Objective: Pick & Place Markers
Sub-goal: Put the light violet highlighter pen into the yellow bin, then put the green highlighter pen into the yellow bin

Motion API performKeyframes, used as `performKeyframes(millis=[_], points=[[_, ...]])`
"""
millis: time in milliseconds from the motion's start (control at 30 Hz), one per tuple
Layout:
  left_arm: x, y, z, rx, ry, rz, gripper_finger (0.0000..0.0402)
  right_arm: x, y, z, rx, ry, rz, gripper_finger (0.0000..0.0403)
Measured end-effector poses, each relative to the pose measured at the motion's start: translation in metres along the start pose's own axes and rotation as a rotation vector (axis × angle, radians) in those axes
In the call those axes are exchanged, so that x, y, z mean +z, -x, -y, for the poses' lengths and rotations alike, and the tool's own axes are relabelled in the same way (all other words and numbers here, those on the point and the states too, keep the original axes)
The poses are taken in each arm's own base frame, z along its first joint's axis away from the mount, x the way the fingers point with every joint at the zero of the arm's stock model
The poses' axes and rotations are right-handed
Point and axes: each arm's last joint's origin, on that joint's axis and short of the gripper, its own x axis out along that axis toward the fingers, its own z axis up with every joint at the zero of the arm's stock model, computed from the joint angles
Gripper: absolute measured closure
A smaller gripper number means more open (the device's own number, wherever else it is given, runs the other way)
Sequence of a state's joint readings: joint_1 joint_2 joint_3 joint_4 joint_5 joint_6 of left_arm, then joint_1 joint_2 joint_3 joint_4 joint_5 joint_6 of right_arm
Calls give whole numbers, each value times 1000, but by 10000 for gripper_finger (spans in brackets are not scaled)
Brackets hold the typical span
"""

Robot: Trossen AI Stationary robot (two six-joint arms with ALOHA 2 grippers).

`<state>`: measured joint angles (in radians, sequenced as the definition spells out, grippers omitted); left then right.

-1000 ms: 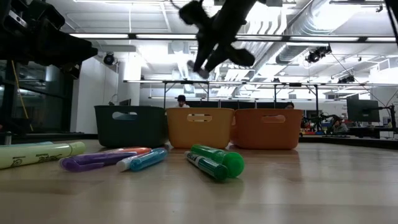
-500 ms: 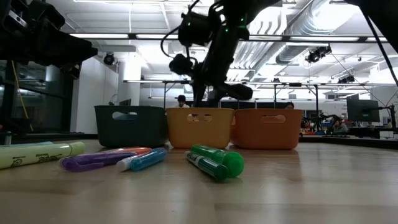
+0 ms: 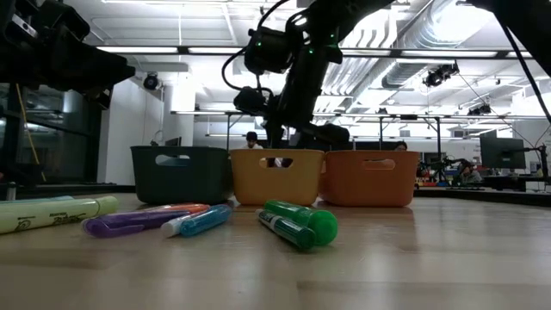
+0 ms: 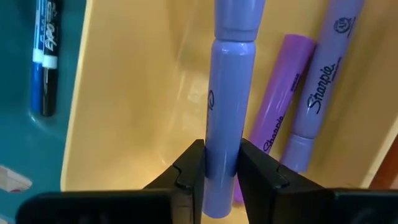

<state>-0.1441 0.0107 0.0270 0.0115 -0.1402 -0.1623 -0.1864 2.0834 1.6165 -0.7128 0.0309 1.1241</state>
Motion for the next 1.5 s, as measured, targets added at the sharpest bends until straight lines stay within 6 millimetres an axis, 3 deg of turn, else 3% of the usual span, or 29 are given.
performKeyframes(millis=[567, 867, 1267, 1500], points=[[0, 0, 0, 0, 0, 0, 308, 0, 1, -1, 16, 20, 3, 261], [0, 0, 0, 0, 0, 0, 308, -4, 22, -9, 77, 95, 27, 258], [0, 0, 0, 1, 0, 0, 308, -41, 53, -26, 163, 204, -6, 260], [0, 0, 0, 1, 0, 0, 308, -79, 58, -38, 199, 242, -76, 260]])
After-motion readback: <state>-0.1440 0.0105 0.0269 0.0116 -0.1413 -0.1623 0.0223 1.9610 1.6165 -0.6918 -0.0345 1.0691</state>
